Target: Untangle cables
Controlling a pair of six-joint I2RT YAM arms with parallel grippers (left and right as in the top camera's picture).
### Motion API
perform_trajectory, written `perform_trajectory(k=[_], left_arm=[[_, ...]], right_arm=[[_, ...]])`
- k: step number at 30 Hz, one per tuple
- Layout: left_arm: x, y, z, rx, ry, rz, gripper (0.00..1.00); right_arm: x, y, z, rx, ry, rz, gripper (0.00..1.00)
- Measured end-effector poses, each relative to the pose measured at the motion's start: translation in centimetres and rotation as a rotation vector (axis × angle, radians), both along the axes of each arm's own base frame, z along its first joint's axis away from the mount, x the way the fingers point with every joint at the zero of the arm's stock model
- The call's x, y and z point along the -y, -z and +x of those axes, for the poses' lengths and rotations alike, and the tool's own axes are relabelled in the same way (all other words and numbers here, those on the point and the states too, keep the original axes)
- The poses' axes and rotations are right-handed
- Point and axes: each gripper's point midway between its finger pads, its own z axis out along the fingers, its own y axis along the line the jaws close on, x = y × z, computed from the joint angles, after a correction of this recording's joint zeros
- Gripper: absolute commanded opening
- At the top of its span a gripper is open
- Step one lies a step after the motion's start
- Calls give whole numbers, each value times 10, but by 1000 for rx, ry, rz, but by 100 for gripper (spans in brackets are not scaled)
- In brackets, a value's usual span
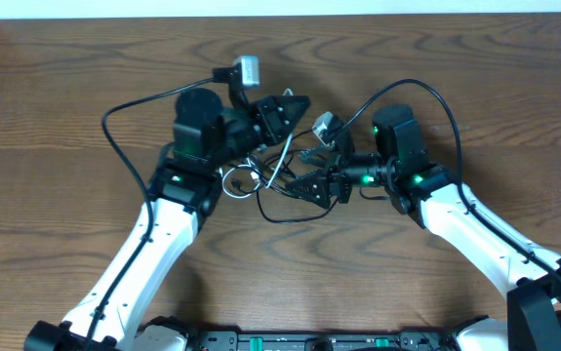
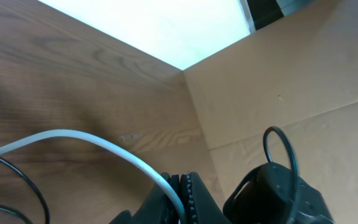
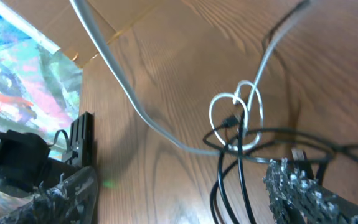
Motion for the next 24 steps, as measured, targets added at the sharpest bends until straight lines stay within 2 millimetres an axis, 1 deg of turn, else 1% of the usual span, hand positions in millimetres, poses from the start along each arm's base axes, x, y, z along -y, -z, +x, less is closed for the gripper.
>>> perform_trajectory(k=[3,5,8,9,13,14,15,16,21,24], left_arm=[[9,1,-2,5,-17,12,8],[11,1,-1,9,-30,16,8],[11,1,1,14,-50,19,8],[10,1,2,12,-55,19,7],[8,0,4,9,-73,15,8],[8,0,4,8,-74,13,8],[8,-1,4,11,-74,11,8],[9,-1,5,13,-75,9,8],[8,-4,6,22,-78,4,8],[3,-3,9,18,-91,6,8]], right_arm=[[-4,-8,3,43,-9,27,79],[-5,-14,5,65,-8,45,75],[-7,-21,7,87,-8,66,64],[-7,-23,8,97,-7,73,53],[-8,-26,10,109,-2,81,13],[-8,-26,11,107,4,80,8],[-7,-25,13,104,14,74,6],[-7,-24,14,104,24,71,1],[-5,-22,20,99,59,57,1],[-3,-17,25,85,96,34,1]])
